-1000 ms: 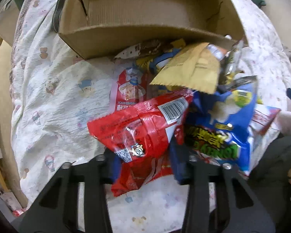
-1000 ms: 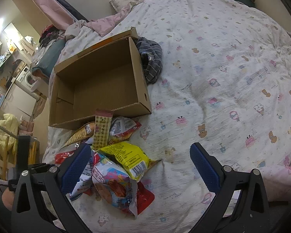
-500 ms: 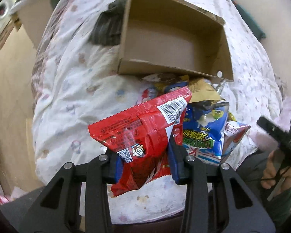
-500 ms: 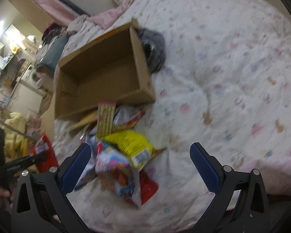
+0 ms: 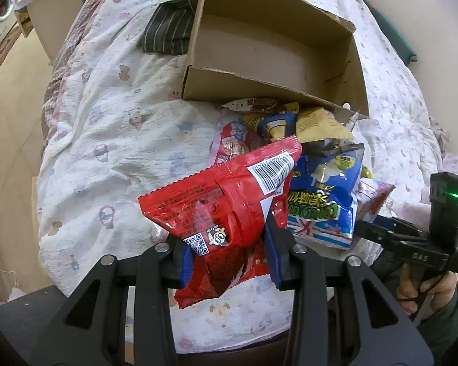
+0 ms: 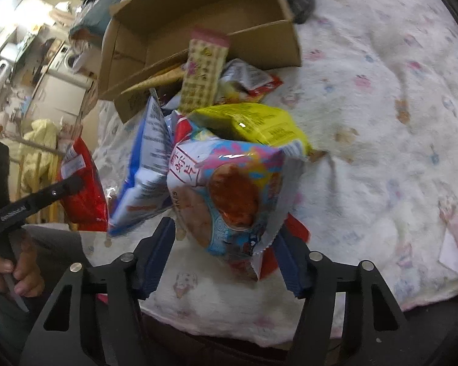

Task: Organize snacks
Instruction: 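Grasp the red candy bag with the left gripper while the right grasps the pink cookie packet, then lower the red bag into the box with the left gripper while the right lowers the cookie packet beside it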

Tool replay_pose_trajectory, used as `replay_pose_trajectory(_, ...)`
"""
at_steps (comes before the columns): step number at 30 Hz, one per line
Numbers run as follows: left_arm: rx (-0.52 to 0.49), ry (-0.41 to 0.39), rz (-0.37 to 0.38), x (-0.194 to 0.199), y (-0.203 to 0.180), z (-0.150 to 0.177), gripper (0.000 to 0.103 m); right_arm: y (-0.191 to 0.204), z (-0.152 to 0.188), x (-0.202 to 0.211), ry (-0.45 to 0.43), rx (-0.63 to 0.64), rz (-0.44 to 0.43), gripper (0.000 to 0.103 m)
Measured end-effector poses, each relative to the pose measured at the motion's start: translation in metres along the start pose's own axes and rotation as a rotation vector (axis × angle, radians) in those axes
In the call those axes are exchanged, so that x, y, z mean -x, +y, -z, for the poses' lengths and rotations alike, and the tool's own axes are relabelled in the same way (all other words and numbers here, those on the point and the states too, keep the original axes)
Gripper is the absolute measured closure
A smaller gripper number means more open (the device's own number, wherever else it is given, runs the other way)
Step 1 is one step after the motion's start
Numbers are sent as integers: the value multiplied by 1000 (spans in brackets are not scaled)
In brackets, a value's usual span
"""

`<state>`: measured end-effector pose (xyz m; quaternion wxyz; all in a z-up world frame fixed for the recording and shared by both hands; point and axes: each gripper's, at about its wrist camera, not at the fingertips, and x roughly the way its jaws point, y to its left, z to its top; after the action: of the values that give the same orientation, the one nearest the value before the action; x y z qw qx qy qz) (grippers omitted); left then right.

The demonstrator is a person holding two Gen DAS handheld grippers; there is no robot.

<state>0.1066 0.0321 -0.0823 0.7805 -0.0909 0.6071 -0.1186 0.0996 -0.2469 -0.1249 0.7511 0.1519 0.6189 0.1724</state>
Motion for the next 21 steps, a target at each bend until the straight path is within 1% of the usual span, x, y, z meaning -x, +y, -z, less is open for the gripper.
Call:
replay_pose_trajectory(2, 5, 1, 0, -1, 1, 1, 69, 4, -1, -3, -8, 15, 24, 49)
replay_pose_trajectory(3, 7, 0, -3, 0, 2, 1, 69, 3, -2, -3, -7, 16, 27, 64)
replay_pose_trajectory(4, 7, -3, -7, 0, 2, 1, 69, 1, -1, -1, -11, 11, 23, 72)
replay_pose_trajectory(7, 1, -1, -12, 1, 3, 2, 69, 1, 6, 16, -35, 18, -19, 84)
replay_pose_trajectory(9, 2, -3, -10, 2, 4, 3, 69, 3, 11, 29, -58, 31, -41, 87)
replay_pose_trajectory(15, -5, -31, -11, 11, 1, 3, 69, 15, 25, 70, -129, 70, -60, 89)
replay_pose_trajectory(21, -11, -91, -23, 39, -2, 0, 69, 24, 21, 107, -217, 86, -75, 90)
